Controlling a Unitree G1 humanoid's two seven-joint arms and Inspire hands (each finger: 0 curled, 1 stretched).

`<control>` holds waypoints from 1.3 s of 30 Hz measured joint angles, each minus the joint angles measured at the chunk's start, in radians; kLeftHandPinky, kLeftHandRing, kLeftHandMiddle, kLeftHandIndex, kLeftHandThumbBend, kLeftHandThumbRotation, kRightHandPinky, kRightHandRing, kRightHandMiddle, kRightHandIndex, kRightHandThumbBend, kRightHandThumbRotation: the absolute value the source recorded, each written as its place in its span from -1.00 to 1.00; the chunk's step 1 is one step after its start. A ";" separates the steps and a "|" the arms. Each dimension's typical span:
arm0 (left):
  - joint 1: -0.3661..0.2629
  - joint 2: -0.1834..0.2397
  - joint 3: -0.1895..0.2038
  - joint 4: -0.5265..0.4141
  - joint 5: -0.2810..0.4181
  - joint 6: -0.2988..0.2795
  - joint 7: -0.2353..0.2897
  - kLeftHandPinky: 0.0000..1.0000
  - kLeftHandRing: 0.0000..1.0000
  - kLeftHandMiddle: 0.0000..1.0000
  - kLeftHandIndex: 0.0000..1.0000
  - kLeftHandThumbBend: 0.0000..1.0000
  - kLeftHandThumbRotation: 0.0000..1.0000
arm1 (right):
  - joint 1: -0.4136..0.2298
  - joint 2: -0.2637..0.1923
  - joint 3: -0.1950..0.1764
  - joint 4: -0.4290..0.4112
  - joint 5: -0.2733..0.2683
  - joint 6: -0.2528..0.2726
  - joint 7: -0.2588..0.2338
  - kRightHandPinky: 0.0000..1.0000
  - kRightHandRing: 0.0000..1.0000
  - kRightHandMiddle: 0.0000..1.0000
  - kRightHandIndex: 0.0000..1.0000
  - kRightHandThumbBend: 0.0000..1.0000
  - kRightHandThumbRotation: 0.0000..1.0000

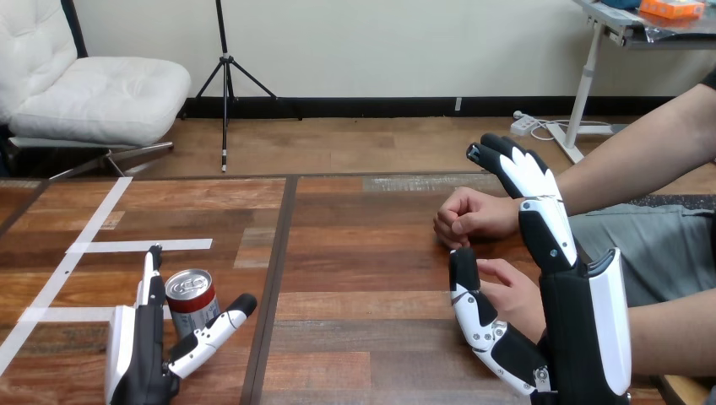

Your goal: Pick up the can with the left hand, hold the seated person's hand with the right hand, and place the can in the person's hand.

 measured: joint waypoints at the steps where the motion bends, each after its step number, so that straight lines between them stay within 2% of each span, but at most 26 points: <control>1: -0.002 0.002 -0.002 0.001 0.000 0.002 0.000 1.00 1.00 1.00 1.00 1.00 0.12 | 0.000 0.000 -0.001 0.000 0.000 -0.001 0.000 0.95 0.88 0.83 0.73 -0.59 -1.00; 17: -0.040 0.018 -0.021 0.022 -0.001 0.019 0.002 1.00 1.00 1.00 1.00 1.00 0.10 | 0.001 0.001 -0.006 0.000 -0.004 -0.005 0.001 0.93 0.88 0.82 0.72 -0.58 -1.00; 39: -0.050 0.018 -0.033 0.037 -0.002 0.019 0.019 1.00 0.99 1.00 1.00 1.00 0.07 | 0.013 0.001 -0.007 0.000 0.000 -0.006 0.016 0.92 0.88 0.82 0.72 -0.58 -1.00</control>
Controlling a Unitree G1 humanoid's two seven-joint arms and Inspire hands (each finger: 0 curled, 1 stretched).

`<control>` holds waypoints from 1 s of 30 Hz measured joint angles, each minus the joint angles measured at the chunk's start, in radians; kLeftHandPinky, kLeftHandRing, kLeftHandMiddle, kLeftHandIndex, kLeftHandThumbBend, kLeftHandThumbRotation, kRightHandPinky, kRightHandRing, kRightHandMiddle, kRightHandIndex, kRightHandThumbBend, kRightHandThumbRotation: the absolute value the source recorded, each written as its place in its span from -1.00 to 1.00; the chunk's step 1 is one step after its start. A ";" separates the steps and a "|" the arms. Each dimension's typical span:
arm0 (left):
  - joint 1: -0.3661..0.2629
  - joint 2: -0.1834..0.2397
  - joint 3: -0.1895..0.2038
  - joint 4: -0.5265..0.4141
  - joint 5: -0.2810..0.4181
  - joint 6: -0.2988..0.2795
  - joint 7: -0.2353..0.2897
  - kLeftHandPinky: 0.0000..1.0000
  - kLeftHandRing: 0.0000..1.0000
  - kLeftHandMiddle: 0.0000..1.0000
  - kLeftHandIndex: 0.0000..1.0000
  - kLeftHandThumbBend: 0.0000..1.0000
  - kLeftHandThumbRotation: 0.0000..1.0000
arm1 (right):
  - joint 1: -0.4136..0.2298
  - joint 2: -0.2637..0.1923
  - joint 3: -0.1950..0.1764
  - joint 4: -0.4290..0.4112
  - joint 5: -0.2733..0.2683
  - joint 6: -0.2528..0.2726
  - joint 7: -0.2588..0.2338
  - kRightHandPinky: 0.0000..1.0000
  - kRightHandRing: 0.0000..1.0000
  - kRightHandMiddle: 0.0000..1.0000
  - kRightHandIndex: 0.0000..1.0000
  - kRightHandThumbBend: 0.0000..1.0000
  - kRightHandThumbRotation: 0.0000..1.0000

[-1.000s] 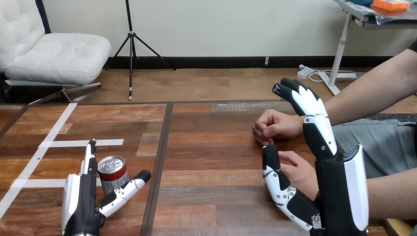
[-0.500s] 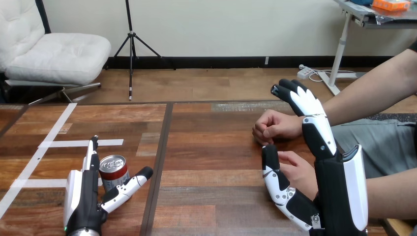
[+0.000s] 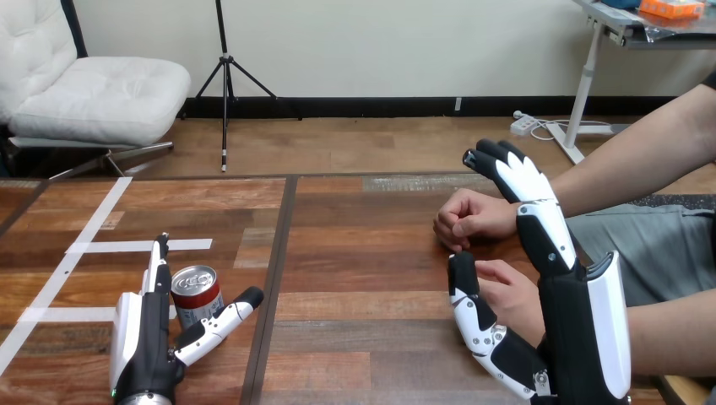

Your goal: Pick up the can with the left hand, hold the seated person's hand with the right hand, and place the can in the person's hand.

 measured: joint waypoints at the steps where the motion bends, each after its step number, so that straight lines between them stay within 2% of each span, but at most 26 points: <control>1: 0.000 0.000 0.000 0.000 0.000 0.000 0.001 0.99 0.98 1.00 1.00 1.00 0.07 | 0.001 0.000 0.000 0.000 0.000 0.000 0.000 0.92 0.88 0.81 0.72 -0.58 -1.00; 18: 0.000 0.000 -0.011 0.000 -0.013 0.000 0.006 0.87 0.91 0.95 0.97 1.00 0.02 | 0.006 0.000 -0.001 0.000 0.006 0.000 0.010 0.92 0.89 0.82 0.73 -0.57 -1.00; 23: 0.000 0.000 -0.015 0.005 -0.024 -0.017 0.008 0.72 0.82 0.88 0.89 1.00 -0.08 | 0.006 0.000 -0.001 0.000 0.017 0.000 0.017 0.92 0.89 0.81 0.73 -0.57 -1.00; 28: 0.000 -0.006 -0.013 0.015 -0.074 -0.057 -0.007 0.64 0.77 0.83 0.83 0.98 -0.18 | 0.008 0.000 -0.002 -0.002 0.021 0.000 0.022 0.92 0.89 0.81 0.73 -0.58 -1.00; 30: 0.000 -0.012 -0.010 0.020 -0.117 -0.076 -0.030 0.64 0.77 0.81 0.80 0.97 -0.28 | 0.008 0.000 -0.002 -0.002 0.022 0.000 0.025 0.92 0.89 0.81 0.73 -0.58 -1.00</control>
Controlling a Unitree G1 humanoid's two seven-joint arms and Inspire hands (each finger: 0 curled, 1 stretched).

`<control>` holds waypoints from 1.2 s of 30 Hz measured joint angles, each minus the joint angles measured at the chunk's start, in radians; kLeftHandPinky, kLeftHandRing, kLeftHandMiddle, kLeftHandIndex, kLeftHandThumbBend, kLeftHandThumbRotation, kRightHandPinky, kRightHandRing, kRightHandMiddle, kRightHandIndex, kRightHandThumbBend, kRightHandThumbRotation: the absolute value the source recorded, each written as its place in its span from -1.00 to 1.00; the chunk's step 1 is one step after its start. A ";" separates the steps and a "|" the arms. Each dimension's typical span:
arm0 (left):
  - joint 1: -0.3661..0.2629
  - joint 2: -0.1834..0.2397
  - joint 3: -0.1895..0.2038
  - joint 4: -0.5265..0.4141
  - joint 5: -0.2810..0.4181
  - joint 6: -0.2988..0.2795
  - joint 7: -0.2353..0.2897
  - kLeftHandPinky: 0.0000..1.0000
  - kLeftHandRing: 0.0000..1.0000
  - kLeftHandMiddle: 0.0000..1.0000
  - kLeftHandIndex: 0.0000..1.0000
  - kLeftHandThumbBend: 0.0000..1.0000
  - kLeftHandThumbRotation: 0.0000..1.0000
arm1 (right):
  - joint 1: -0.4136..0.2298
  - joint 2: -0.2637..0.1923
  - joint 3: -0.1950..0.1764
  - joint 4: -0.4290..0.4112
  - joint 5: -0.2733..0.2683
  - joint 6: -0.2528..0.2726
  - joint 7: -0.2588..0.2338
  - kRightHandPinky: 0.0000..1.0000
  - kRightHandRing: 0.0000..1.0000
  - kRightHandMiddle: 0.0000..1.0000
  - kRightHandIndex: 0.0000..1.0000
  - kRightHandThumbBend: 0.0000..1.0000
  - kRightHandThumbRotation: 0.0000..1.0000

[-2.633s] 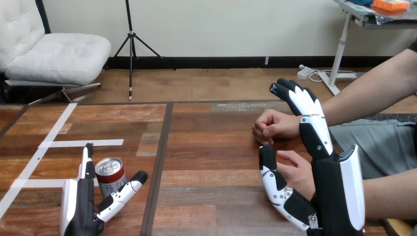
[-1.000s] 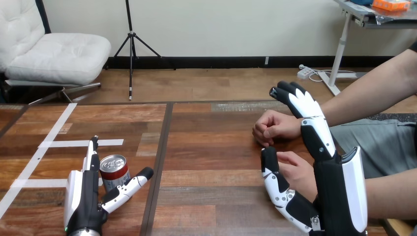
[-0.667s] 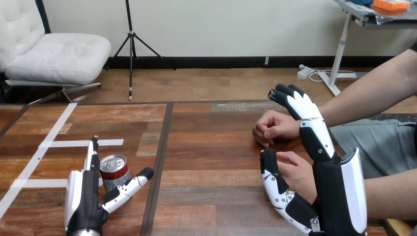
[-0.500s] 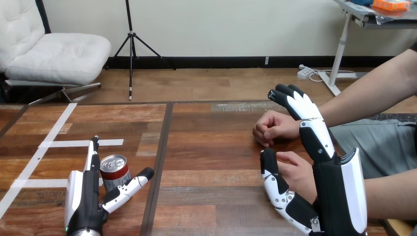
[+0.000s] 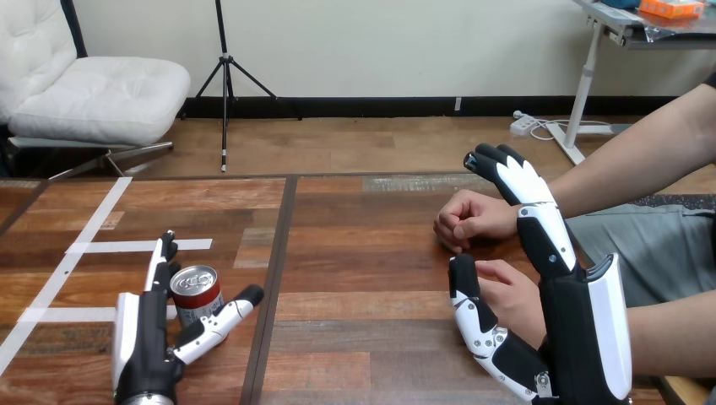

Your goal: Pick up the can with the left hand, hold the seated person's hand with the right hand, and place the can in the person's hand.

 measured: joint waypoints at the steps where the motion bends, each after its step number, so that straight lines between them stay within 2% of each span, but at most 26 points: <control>1: 0.000 -0.004 0.004 0.003 -0.028 -0.010 -0.018 0.64 0.77 0.80 0.78 0.97 -0.31 | 0.000 0.000 0.000 0.000 0.000 0.000 0.001 0.92 0.89 0.81 0.73 -0.58 -1.00; 2: 0.000 -0.009 0.010 0.005 -0.057 -0.021 -0.038 0.66 0.77 0.79 0.76 0.96 -0.40 | 0.000 0.000 0.000 0.000 0.001 0.000 0.001 0.93 0.89 0.82 0.73 -0.57 -1.00; 6: -0.001 -0.034 0.035 0.007 -0.179 -0.046 -0.126 0.69 0.78 0.77 0.72 0.93 -0.50 | 0.001 0.000 0.000 0.000 0.002 0.000 0.002 0.93 0.89 0.82 0.73 -0.57 -1.00; 10: -0.002 -0.060 0.063 0.013 -0.291 -0.059 -0.212 0.71 0.77 0.75 0.71 0.89 -0.51 | 0.001 0.000 0.000 0.000 0.007 0.000 0.004 0.93 0.89 0.81 0.73 -0.57 -1.00; 14: -0.004 -0.082 0.084 0.018 -0.359 -0.059 -0.263 0.73 0.77 0.74 0.70 0.85 -0.50 | 0.001 0.000 0.000 0.000 0.010 0.000 0.005 0.93 0.89 0.81 0.73 -0.57 -1.00; 23: -0.004 -0.117 0.119 0.023 -0.424 -0.060 -0.307 0.79 0.80 0.79 0.73 0.73 -0.52 | 0.001 0.001 0.000 0.000 0.011 0.000 0.011 0.93 0.88 0.80 0.72 -0.57 -1.00; 36: -0.011 -0.121 0.148 0.030 -0.434 -0.064 -0.326 0.87 0.87 0.85 0.81 0.65 -0.57 | 0.001 0.001 0.000 0.000 0.015 0.000 0.022 0.94 0.90 0.81 0.73 -0.58 -1.00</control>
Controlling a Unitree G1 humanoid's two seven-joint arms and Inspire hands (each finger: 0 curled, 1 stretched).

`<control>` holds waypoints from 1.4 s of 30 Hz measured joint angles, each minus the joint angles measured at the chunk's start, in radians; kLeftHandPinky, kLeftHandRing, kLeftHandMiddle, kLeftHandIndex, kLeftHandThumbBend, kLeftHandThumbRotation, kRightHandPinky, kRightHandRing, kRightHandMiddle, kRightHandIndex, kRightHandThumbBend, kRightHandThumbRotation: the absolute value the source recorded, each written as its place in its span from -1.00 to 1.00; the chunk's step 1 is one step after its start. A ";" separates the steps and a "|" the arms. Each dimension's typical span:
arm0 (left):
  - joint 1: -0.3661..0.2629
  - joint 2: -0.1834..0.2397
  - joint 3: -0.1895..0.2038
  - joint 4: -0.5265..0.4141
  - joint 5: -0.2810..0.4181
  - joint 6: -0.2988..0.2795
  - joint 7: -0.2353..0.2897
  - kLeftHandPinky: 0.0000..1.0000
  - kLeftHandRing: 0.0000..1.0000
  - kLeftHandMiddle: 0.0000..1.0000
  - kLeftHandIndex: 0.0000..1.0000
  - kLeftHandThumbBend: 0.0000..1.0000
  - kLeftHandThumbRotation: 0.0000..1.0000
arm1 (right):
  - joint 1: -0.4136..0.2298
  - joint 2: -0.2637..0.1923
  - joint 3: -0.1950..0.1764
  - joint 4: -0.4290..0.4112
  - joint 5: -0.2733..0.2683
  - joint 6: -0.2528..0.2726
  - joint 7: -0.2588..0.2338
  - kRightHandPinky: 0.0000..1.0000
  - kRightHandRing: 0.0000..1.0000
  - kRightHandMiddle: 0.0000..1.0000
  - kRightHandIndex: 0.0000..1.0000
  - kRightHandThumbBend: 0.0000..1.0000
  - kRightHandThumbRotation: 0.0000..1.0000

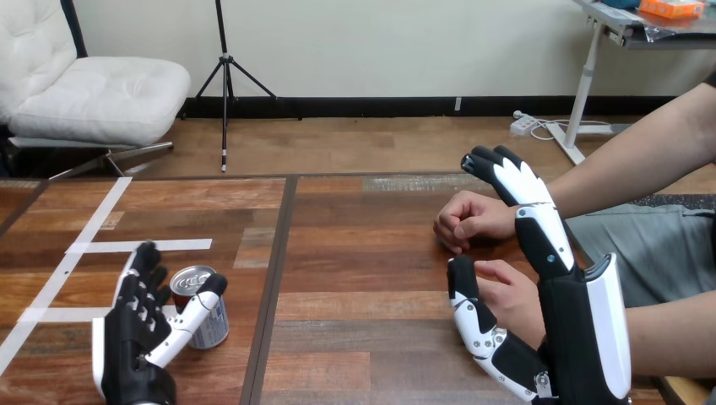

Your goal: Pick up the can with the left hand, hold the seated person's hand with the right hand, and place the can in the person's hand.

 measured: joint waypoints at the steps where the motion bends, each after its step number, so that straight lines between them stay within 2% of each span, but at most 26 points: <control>1: -0.001 0.000 0.001 0.000 0.000 0.000 0.000 0.87 0.87 0.85 0.81 0.65 -0.57 | 0.000 0.000 0.000 0.000 0.000 0.000 0.001 0.94 0.90 0.81 0.73 -0.58 -1.00; 22: -0.021 0.001 0.004 0.028 0.018 -0.005 0.008 0.91 0.88 0.87 0.84 0.64 -0.57 | 0.001 0.002 -0.002 -0.002 -0.001 0.000 0.006 0.94 0.90 0.80 0.73 -0.56 -1.00; 32: -0.022 0.001 0.002 0.047 0.031 -0.010 0.009 0.90 0.88 0.87 0.84 0.71 -0.57 | 0.003 0.003 -0.002 -0.005 -0.001 0.005 0.010 0.94 0.90 0.80 0.73 -0.55 -1.00; 38: -0.022 0.006 -0.003 0.051 0.077 -0.010 0.039 0.86 0.87 0.86 0.84 0.77 -0.54 | 0.008 0.003 -0.002 -0.005 -0.001 0.005 0.010 0.94 0.89 0.80 0.73 -0.54 -1.00; 42: -0.023 0.015 -0.012 0.053 0.150 -0.003 0.091 0.78 0.83 0.83 0.81 0.85 -0.45 | 0.013 0.003 -0.002 -0.005 -0.002 0.005 0.010 0.94 0.89 0.79 0.74 -0.53 -1.00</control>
